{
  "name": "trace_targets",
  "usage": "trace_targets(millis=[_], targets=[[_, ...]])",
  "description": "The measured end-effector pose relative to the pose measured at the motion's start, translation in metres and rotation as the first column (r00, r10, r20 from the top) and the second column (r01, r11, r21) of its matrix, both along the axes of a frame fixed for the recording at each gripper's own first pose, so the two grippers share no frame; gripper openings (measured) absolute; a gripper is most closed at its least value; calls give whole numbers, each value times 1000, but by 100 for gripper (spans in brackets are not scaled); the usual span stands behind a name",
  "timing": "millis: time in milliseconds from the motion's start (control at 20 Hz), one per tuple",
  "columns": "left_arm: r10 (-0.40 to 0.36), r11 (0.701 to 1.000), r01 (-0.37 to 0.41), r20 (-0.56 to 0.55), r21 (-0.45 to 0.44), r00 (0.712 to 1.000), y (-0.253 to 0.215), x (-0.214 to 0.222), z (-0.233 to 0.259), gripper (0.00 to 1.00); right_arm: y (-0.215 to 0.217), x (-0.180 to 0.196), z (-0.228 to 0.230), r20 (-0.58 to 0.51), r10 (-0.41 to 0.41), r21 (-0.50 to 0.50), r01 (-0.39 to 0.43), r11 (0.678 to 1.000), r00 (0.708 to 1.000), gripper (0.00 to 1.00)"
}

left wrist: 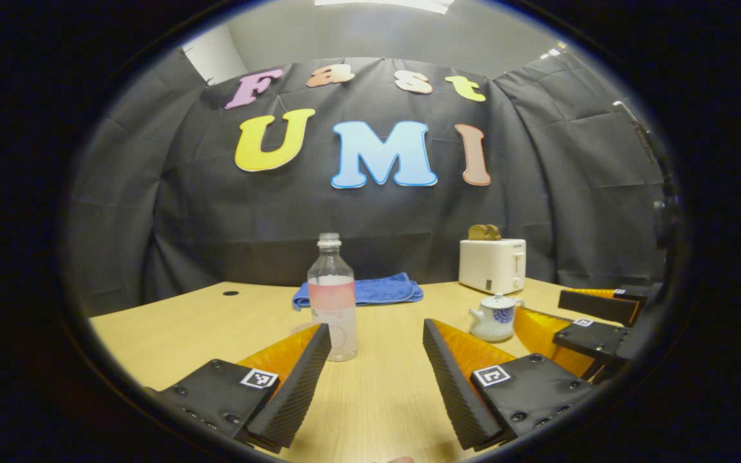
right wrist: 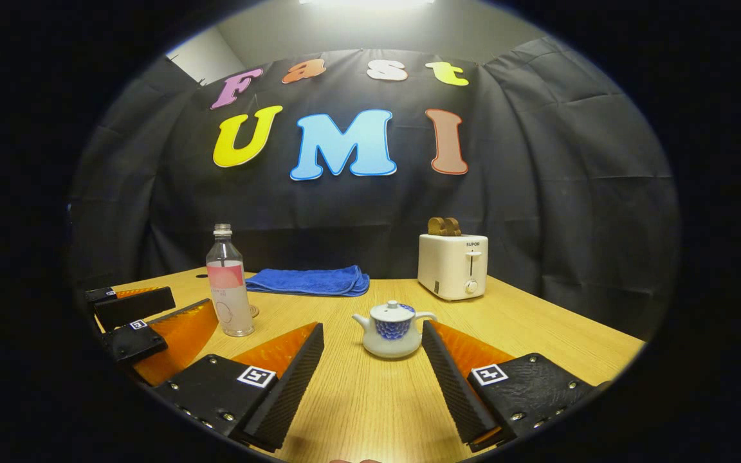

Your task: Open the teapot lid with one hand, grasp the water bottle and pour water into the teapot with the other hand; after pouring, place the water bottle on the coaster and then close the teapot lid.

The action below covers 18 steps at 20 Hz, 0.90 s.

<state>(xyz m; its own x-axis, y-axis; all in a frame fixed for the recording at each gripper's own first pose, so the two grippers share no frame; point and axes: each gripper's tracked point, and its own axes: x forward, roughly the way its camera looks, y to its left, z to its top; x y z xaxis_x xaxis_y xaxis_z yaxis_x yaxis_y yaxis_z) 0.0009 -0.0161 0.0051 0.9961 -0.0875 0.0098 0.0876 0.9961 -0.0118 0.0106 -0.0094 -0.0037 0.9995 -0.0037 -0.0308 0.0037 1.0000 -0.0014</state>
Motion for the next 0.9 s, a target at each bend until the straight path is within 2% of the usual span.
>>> trace_targets(millis=[250,450,550,650,750,800,850,900], targets=[[-3,999,1,29,45,1000,4,1,21,100,-18,24,15,11,-34,42,33,999,999,93],[15,999,-16,44,32,999,15,0,29,100,-28,62,12,-31,-43,24,44,999,999,93],[31,999,-32,40,34,999,24,2,27,100,-29,78,7,-53,-34,19,36,999,998,78],[62,997,-63,36,40,997,41,5,28,100,-28,100,6,-60,-25,-5,25,1000,998,76],[81,996,-83,35,45,996,52,8,30,100,-32,112,7,-69,-30,25,31,999,997,76],[88,995,-89,32,40,996,55,9,28,100,-34,116,7,-70,-42,37,44,998,997,68],[92,995,-93,27,32,995,57,11,28,100,-33,116,5,-78,-38,41,41,998,996,51],[95,995,-95,21,22,995,59,13,24,100,-30,121,2,-84,-30,24,32,999,996,44]])
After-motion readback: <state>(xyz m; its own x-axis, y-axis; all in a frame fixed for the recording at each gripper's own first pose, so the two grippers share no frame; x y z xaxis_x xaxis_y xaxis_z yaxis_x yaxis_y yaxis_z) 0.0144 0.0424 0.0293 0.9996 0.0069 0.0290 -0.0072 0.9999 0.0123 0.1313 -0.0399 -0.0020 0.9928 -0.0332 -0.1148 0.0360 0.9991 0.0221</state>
